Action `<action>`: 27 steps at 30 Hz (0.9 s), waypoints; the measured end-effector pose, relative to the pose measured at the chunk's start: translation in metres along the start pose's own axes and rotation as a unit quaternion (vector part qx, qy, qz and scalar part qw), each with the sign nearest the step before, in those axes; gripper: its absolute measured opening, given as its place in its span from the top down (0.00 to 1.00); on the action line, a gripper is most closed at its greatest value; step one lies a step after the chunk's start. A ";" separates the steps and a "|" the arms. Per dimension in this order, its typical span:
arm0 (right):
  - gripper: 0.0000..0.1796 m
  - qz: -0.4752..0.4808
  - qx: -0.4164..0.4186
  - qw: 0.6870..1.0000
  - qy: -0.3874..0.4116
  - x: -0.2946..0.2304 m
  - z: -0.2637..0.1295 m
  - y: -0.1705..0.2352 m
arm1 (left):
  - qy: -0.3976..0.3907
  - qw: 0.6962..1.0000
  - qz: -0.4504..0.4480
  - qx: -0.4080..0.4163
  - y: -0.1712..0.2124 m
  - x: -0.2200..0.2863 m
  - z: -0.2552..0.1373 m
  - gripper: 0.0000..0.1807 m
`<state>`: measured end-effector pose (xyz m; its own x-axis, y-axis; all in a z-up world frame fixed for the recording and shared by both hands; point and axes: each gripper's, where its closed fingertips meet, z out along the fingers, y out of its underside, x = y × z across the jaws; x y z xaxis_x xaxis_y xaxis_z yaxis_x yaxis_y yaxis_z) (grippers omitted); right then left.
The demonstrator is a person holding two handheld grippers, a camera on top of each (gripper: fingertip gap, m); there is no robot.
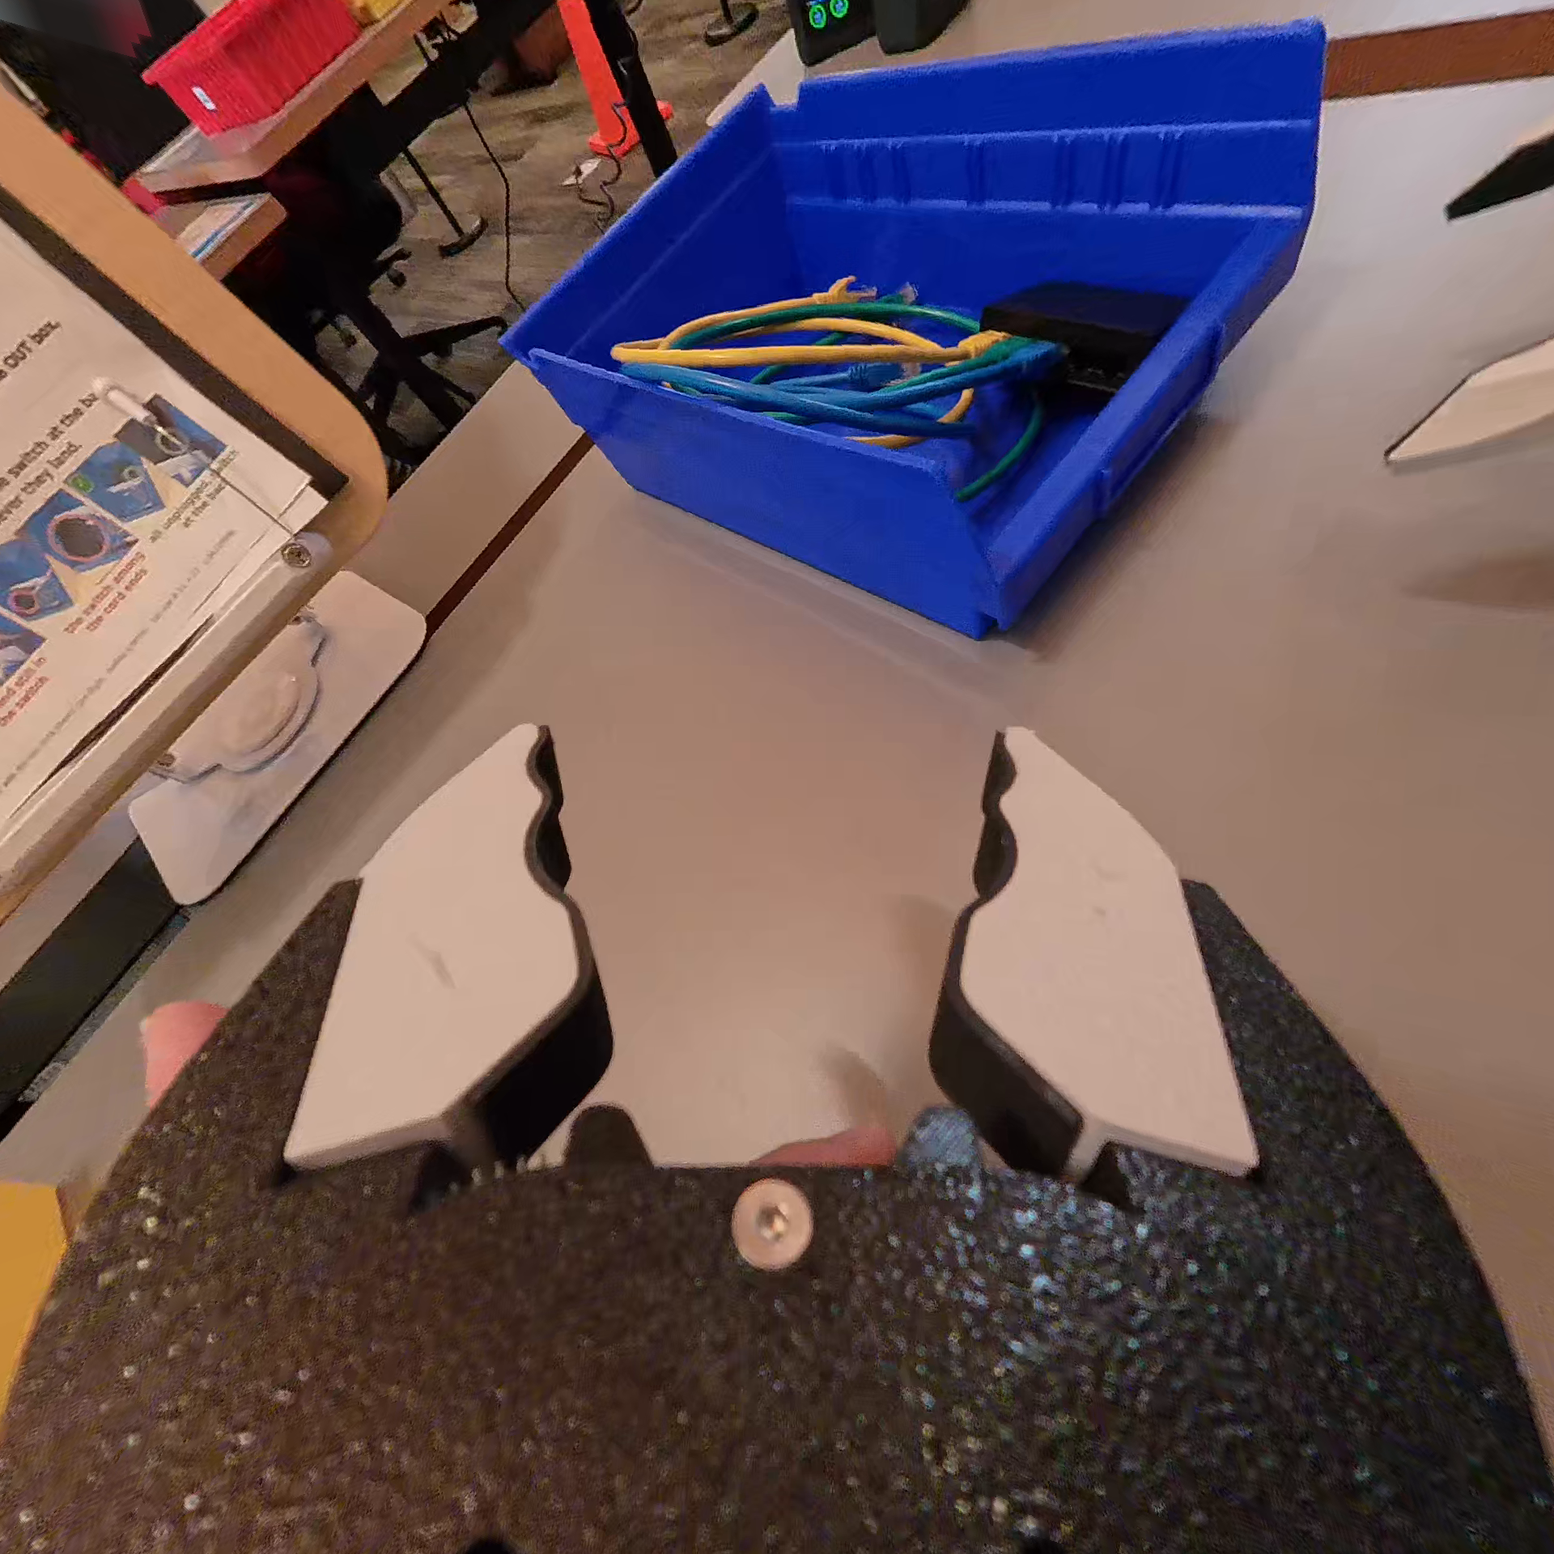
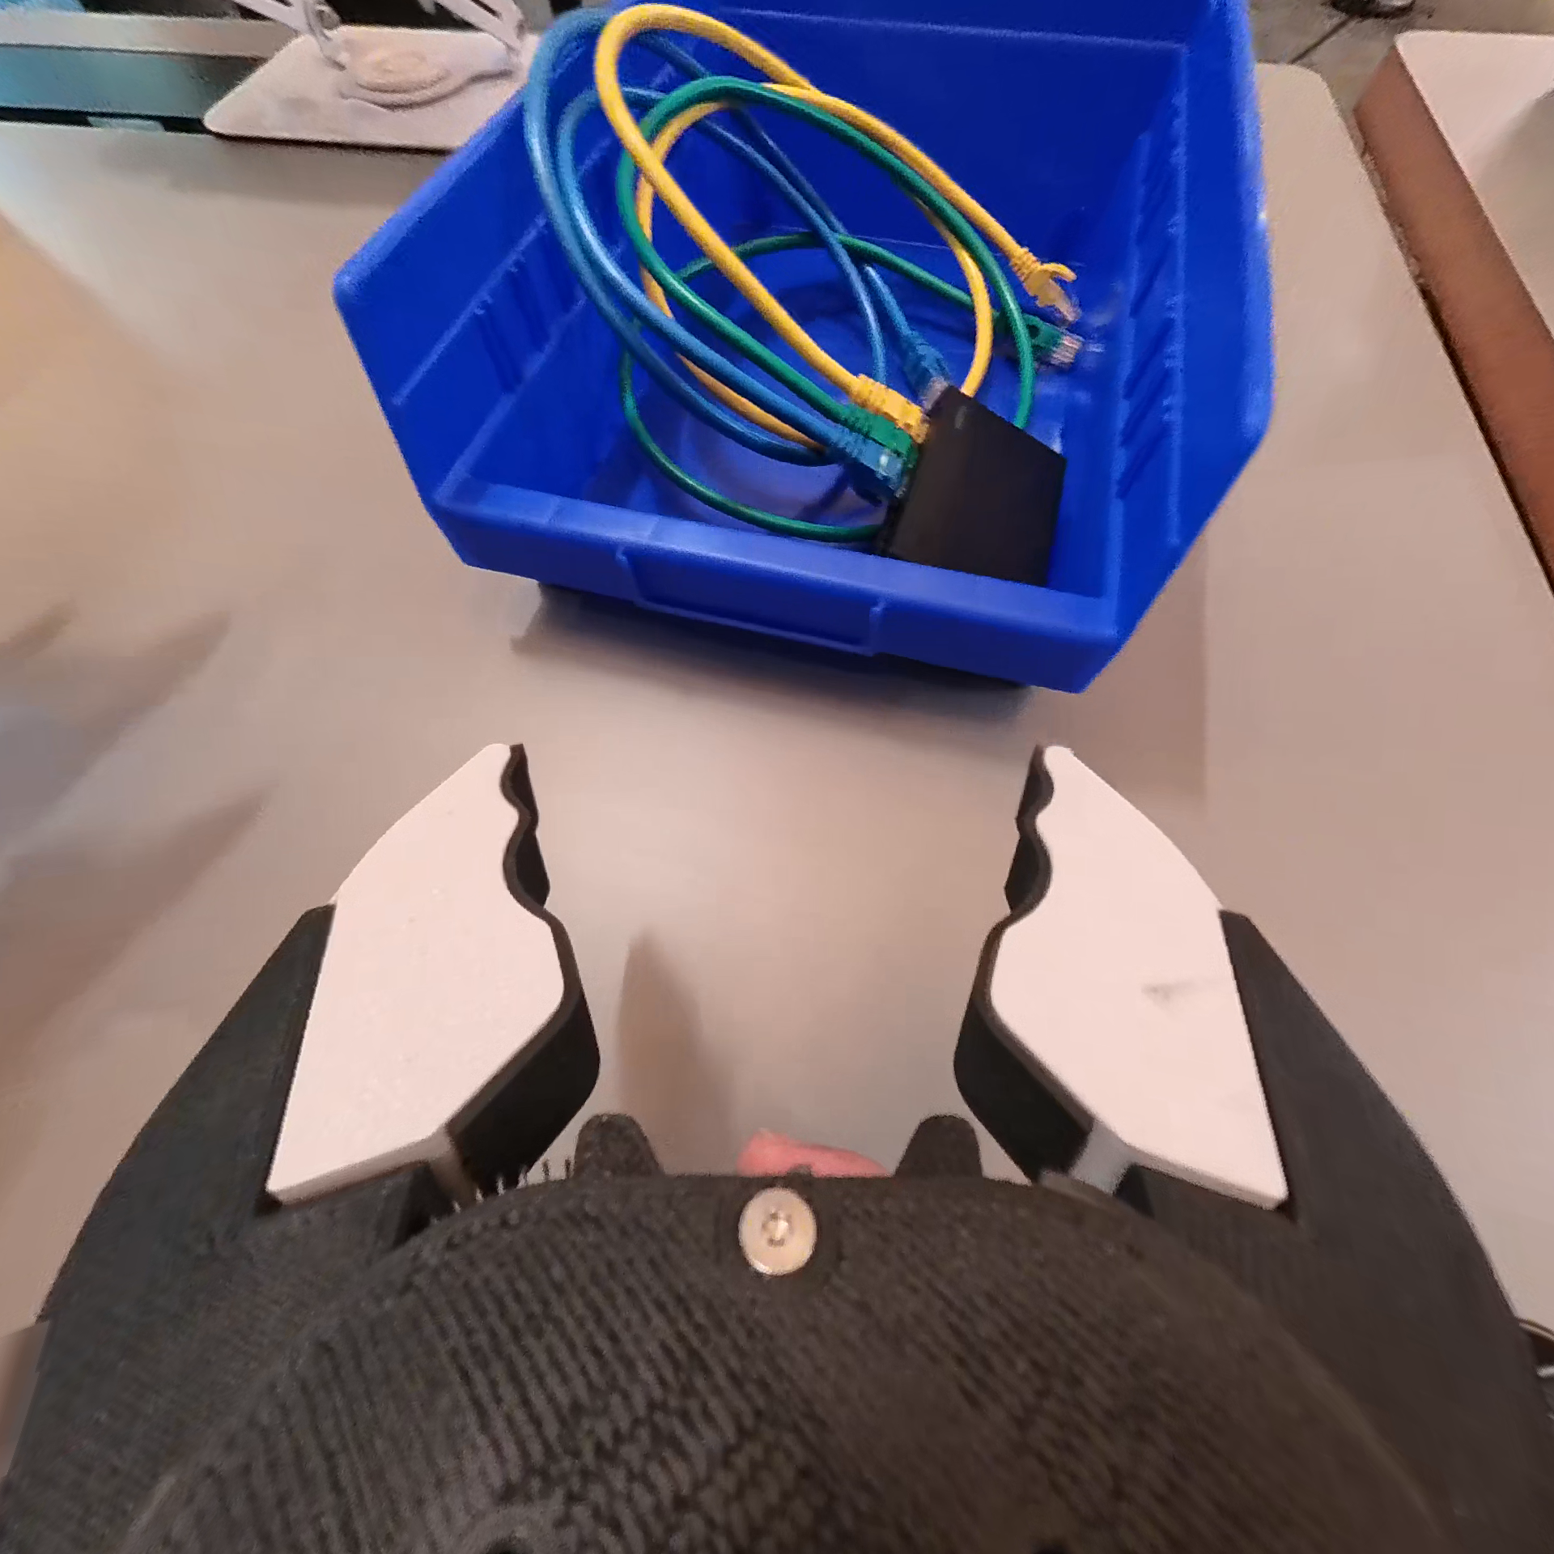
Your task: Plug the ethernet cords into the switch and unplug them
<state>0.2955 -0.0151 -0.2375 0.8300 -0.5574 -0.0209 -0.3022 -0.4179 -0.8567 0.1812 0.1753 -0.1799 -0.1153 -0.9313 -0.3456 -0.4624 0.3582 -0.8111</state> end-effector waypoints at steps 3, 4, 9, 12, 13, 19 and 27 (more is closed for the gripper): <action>0.40 0.013 0.004 1.000 0.010 0.011 -0.004 0.001 | 0.007 1.000 0.011 -0.015 -0.002 0.008 0.012 0.48; 0.40 0.015 0.006 1.000 0.013 0.014 -0.005 0.002 | 0.024 0.999 0.019 -0.019 -0.007 0.015 0.016 0.47; 0.40 0.029 0.003 1.000 0.011 0.022 -0.006 0.007 | 0.136 0.982 0.130 -0.033 -0.063 0.053 0.055 0.47; 0.41 0.027 -0.004 1.000 0.008 0.024 -0.005 0.012 | 0.191 0.962 0.176 -0.084 -0.081 0.061 0.094 0.47; 0.41 0.030 -0.007 1.000 0.007 0.025 -0.005 0.013 | 0.185 0.963 0.170 -0.101 -0.084 0.056 0.109 0.47; 0.42 0.045 0.019 0.999 0.023 0.037 -0.014 0.006 | 0.077 0.970 -0.103 -0.206 -0.048 0.019 0.138 0.54; 0.42 0.026 0.014 0.999 0.023 0.029 -0.010 0.003 | 0.045 0.964 -0.138 -0.224 0.002 0.008 0.151 0.84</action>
<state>0.3145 -0.0397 -0.2352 0.7908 -0.6105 -0.0427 -0.3311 -0.3681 -0.8689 0.3121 0.1786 -0.2551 0.0002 -0.9963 -0.0861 -0.8170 0.0495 -0.5745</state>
